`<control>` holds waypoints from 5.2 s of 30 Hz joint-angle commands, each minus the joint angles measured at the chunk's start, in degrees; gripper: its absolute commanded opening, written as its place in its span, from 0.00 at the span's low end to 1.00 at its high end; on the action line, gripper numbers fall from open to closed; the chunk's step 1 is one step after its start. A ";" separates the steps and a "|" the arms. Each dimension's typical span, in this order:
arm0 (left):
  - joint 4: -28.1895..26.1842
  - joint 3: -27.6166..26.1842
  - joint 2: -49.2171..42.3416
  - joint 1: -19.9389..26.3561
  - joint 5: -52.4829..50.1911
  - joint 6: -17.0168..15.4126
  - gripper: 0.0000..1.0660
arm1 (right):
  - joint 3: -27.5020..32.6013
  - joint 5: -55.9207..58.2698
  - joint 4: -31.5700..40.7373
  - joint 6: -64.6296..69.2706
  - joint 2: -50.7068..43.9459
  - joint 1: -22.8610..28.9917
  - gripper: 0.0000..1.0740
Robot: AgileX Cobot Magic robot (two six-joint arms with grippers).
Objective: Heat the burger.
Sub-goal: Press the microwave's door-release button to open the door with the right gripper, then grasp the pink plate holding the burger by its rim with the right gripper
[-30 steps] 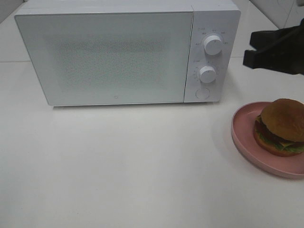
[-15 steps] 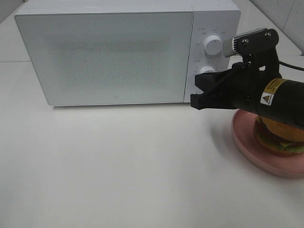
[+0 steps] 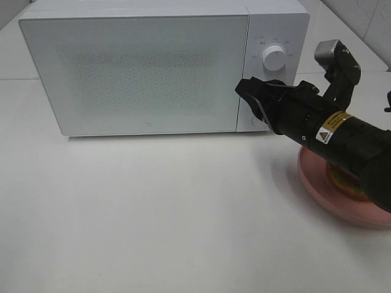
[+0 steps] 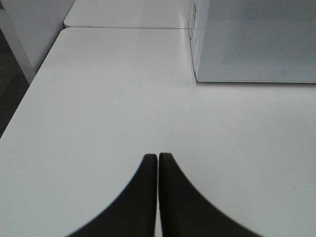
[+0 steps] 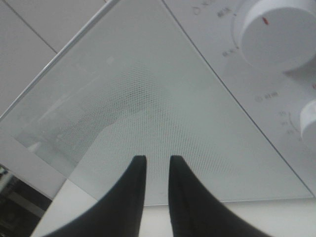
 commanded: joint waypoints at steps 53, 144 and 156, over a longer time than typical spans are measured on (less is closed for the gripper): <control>-0.06 0.17 -0.97 0.17 -0.46 -0.06 0.00 | -9.34 13.75 21.31 33.00 10.14 0.40 0.00; -0.06 0.17 -0.97 0.17 -0.46 -0.06 0.00 | -16.21 12.78 22.63 29.22 13.87 0.40 0.04; -0.06 0.17 -0.97 0.17 -0.46 -0.06 0.00 | -10.20 9.97 9.45 36.10 12.89 0.40 0.06</control>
